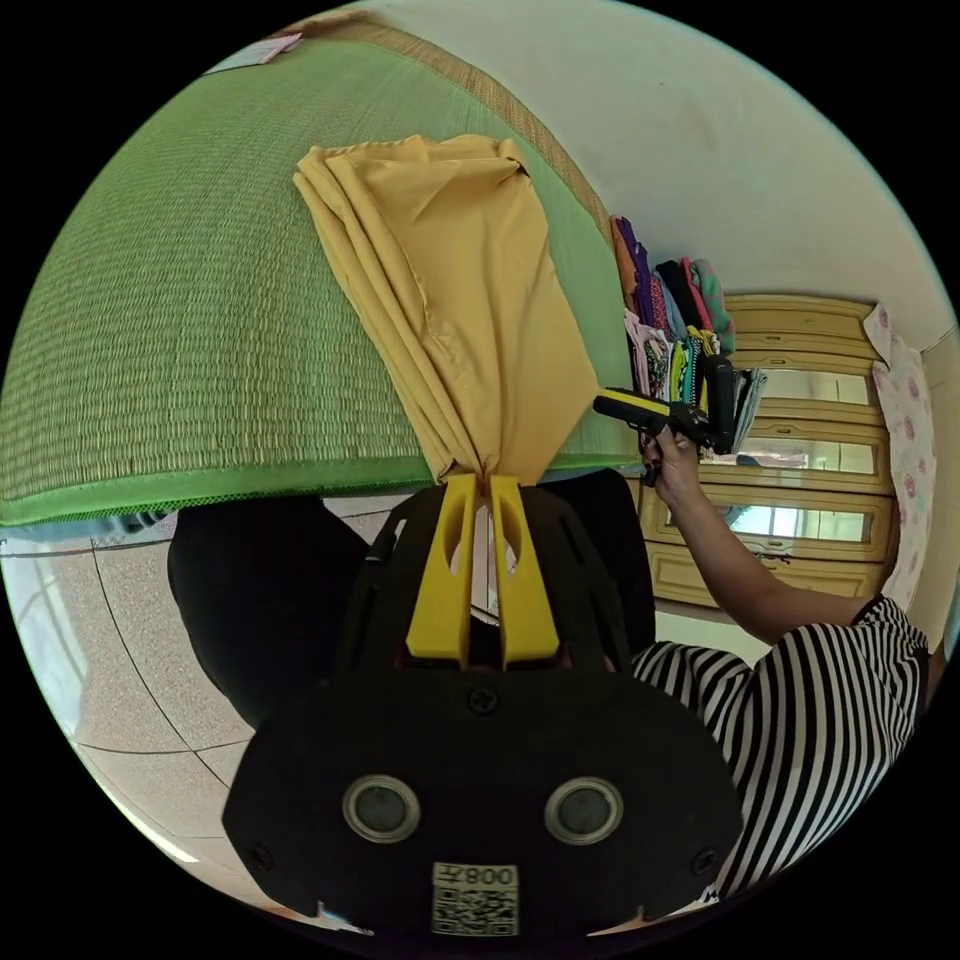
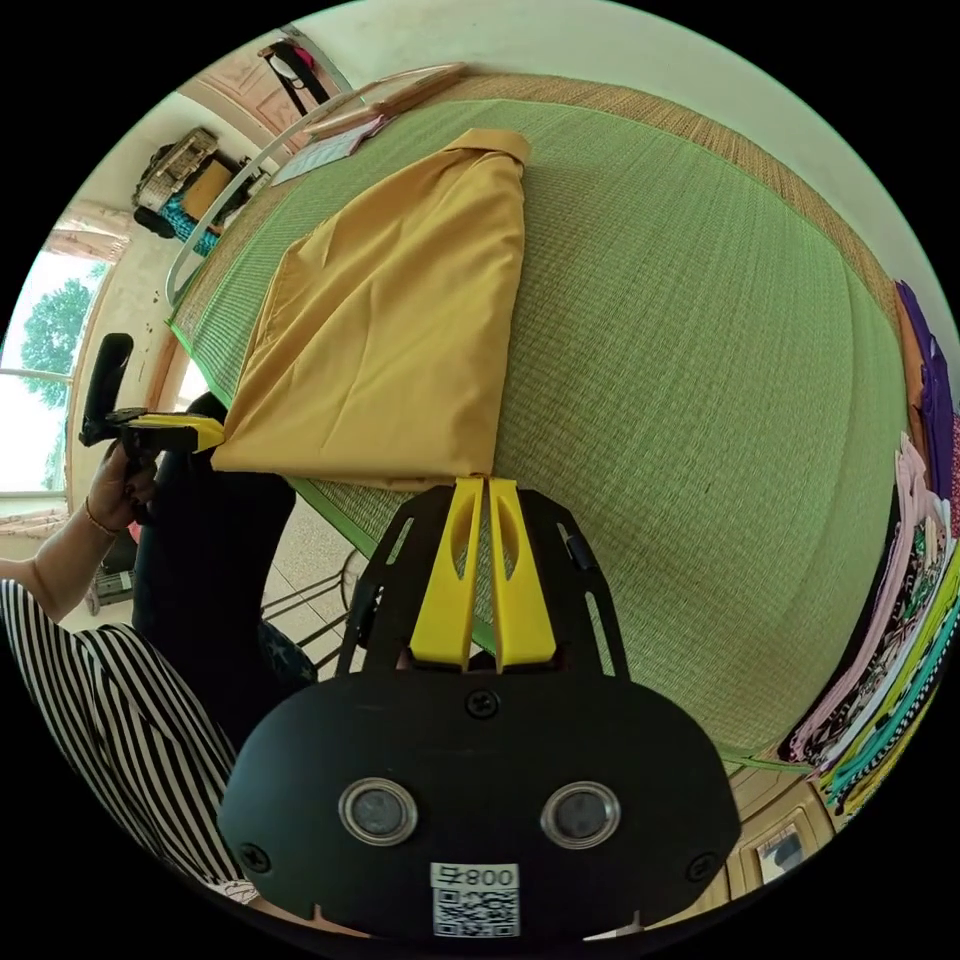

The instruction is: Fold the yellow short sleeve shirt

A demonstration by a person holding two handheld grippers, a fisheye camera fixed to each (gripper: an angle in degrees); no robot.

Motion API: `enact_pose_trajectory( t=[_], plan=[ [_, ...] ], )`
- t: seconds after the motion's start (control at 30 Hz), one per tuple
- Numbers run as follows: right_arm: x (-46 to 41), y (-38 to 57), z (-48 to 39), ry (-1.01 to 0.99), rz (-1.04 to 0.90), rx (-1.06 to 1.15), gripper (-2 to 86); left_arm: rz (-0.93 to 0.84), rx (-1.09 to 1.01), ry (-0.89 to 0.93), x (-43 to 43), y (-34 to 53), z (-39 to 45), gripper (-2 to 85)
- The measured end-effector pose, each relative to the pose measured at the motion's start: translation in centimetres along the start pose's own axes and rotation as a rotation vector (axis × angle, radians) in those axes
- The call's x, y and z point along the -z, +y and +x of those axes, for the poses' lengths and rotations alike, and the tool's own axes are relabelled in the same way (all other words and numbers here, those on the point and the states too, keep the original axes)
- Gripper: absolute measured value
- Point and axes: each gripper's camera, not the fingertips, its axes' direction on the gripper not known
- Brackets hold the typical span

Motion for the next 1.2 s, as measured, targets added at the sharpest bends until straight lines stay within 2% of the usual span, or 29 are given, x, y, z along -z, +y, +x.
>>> enact_pose_trajectory(
  t=[0.13, 0.3, 0.43, 0.6, 0.8, 0.9, 1.07, 1.2],
  plan=[
    [-1.3, 3.2, 3.9, -0.102, 0.042, -0.095, 0.7, 0.040, 0.064, 0.096, 0.0, 1.4, -1.4, 10.2],
    [-3.7, 9.5, 8.9, -0.233, 0.094, -0.223, 2.3, -0.030, 0.113, 0.163, -2.2, 0.8, -2.8, 13.1],
    [-5.1, 13.7, 10.4, -0.370, 0.157, -0.258, 5.6, -0.134, 0.131, 0.175, -4.0, -0.3, -3.7, 10.9],
    [-9.7, 18.2, 9.5, -0.631, 0.224, -0.271, 9.5, -0.116, 0.144, 0.214, -4.3, 0.1, -4.8, 4.9],
    [-18.6, 19.7, 6.0, -0.899, 0.134, -0.256, 13.6, -0.075, 0.147, 0.279, -4.0, 1.6, -5.8, 3.3],
    [-23.1, 19.7, 4.6, -0.993, 0.078, -0.268, 15.5, -0.061, 0.143, 0.304, -4.0, 2.2, -6.1, 3.0],
    [-28.0, 20.4, 5.1, -1.125, 0.095, -0.356, 17.1, -0.031, 0.148, 0.352, -3.9, 3.4, -6.4, 2.8],
    [-29.7, 21.2, 6.1, -1.139, 0.133, -0.394, 17.2, -0.021, 0.138, 0.368, -3.9, 4.5, -6.2, 2.8]
  ],
)
